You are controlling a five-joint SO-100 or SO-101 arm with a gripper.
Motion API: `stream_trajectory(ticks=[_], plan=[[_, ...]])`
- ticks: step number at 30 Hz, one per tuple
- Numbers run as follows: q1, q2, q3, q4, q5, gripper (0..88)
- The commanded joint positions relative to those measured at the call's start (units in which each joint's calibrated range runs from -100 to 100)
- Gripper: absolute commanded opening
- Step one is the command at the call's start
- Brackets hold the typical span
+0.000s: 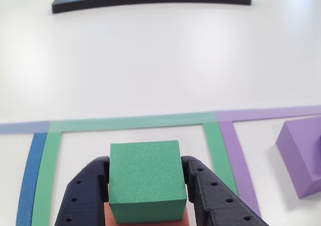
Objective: Tower of hanoi
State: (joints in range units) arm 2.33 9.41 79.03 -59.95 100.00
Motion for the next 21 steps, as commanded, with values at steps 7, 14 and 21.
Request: stream_trajectory(ticks=[7, 14, 21], plan=[[0.8, -3.9, 0.7, -0.4, 0.0, 20.4], [0.8, -15.9, 2.7, 8.3, 0.0, 21.7], [2.2, -38.6, -0.7, 40.2, 0.0, 18.3]])
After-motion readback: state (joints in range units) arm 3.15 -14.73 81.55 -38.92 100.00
